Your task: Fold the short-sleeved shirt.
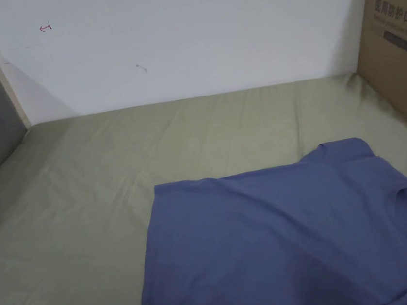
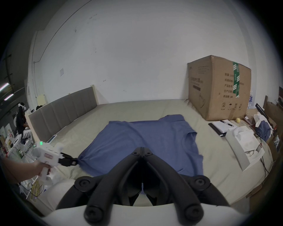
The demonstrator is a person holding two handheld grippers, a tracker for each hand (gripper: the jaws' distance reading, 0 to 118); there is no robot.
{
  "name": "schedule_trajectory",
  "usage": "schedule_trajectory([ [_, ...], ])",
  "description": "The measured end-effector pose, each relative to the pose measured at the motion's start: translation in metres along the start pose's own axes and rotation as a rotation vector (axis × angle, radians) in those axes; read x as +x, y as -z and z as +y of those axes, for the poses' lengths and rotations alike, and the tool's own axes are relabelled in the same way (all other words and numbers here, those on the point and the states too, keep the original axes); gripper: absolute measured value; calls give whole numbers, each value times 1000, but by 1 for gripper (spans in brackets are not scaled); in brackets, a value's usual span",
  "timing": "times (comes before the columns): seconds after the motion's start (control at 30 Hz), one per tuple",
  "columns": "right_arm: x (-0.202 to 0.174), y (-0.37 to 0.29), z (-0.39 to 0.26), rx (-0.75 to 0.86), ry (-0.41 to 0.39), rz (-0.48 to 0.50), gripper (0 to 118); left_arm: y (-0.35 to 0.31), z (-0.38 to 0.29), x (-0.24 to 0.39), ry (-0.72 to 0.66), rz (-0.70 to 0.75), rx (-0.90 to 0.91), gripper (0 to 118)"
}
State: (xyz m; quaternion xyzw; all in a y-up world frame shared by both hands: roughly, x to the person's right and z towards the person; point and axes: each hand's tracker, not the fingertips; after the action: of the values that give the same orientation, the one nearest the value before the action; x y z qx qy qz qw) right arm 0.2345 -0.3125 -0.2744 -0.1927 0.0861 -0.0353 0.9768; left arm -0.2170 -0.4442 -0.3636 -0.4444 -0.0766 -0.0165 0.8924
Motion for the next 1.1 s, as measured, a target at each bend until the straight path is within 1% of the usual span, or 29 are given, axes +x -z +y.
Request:
schedule_trajectory([
  [0.07,24,4,-1,-24,28,-27,0,-18,2,0,-20,-13,75,2],
  [0.1,43,13,-6,-99,45,-54,0,-27,2,-1,-36,-33,104,2],
  [0.17,77,31,-18,-274,85,-71,0,-36,3,-2,-54,-39,121,2],
  [0.2,93,38,-29,-352,96,-83,9,-40,4,-2,-65,-43,135,2],
  [0.23,105,43,-39,-410,95,-94,53,-43,6,-2,-80,-54,148,2],
  [0.27,114,50,-49,-460,96,-102,103,-45,7,-3,-94,-61,152,2],
  [0.3,122,59,-62,-536,98,-132,116,-46,7,-1,-108,-63,151,2],
  [0.33,127,59,-72,-611,104,-151,108,-45,9,0,-118,-61,143,2],
  [0.37,131,59,-80,-576,91,-150,108,-44,10,1,-128,-59,137,2],
  [0.43,135,78,-103,-686,70,-184,109,-41,9,3,-128,-50,129,2],
  [0.47,136,82,-109,-712,63,-179,108,-38,8,5,-121,-39,117,2],
  [0.5,137,86,-116,-742,55,-190,102,-35,8,7,-107,-26,94,2],
  [0.53,138,96,-120,-771,50,-218,69,-32,7,9,-92,-10,72,2],
  [0.57,137,96,-121,-781,52,-228,69,-29,5,9,-87,-6,64,2],
  [0.6,136,94,-120,-755,59,-218,60,-28,4,9,-86,-9,61,2],
  [0.63,134,87,-117,-704,77,-199,37,-28,3,8,-90,-16,58,2],
  [0.67,131,82,-113,-670,100,-156,17,-28,3,8,-93,-18,56,2],
  [0.7,128,78,-109,-654,107,-124,9,-28,2,6,-97,-17,53,2],
  [0.73,124,74,-107,-661,81,-142,9,-29,1,5,-102,-10,51,2],
  [0.8,120,66,-100,-665,26,-132,9,-32,-1,1,-114,-10,62,2],
  [0.83,121,59,-96,-648,28,-127,9,-35,-4,-2,-118,-6,76,2],
  [0.87,123,52,-91,-631,43,-121,9,-38,-5,-4,-120,-3,89,2],
  [0.97,129,30,-72,-602,159,-109,9,-50,-4,-3,-112,7,111,2],
  [1.07,130,16,-49,-564,201,-90,9,-61,6,-3,-91,-3,134,2],
  [1.1,129,17,-39,-557,199,-88,9,-61,14,-4,-82,-8,132,2],
])
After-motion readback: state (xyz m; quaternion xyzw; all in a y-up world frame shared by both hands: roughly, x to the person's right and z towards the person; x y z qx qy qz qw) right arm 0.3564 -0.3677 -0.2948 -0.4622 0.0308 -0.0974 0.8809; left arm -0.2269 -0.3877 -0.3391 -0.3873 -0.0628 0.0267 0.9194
